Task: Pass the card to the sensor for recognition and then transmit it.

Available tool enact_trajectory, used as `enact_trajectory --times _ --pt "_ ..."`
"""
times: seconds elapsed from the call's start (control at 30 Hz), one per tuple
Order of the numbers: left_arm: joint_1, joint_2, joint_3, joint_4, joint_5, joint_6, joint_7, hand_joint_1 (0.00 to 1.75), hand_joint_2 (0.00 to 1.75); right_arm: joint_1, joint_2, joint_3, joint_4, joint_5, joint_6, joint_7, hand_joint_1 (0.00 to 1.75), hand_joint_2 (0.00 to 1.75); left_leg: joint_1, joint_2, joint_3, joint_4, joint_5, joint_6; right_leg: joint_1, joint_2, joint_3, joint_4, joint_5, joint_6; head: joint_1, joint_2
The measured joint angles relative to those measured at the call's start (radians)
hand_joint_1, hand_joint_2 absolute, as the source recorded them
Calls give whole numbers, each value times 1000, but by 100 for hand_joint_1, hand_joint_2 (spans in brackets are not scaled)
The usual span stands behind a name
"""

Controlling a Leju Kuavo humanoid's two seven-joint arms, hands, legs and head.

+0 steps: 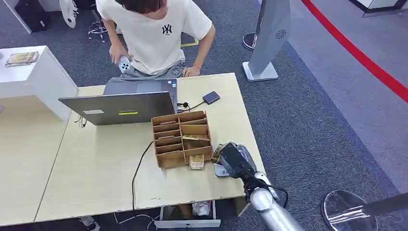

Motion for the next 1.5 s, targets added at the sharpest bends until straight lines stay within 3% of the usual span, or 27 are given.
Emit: enact_trajectory --times 0.73,1.5 --pt "0 -8 17 0 9 -7 -4 0 0 -39 28 -4 84 94 1 13 175 175 0 0 0 0 0 0 0 0 0 0 0 0 0 0" --pt "0 -13 22 0 14 -10 -3 0 0 -56 35 -32 98 107 15 18 175 175 0 0 1 0 0 0 0 0 1 0 0 0 0 0"
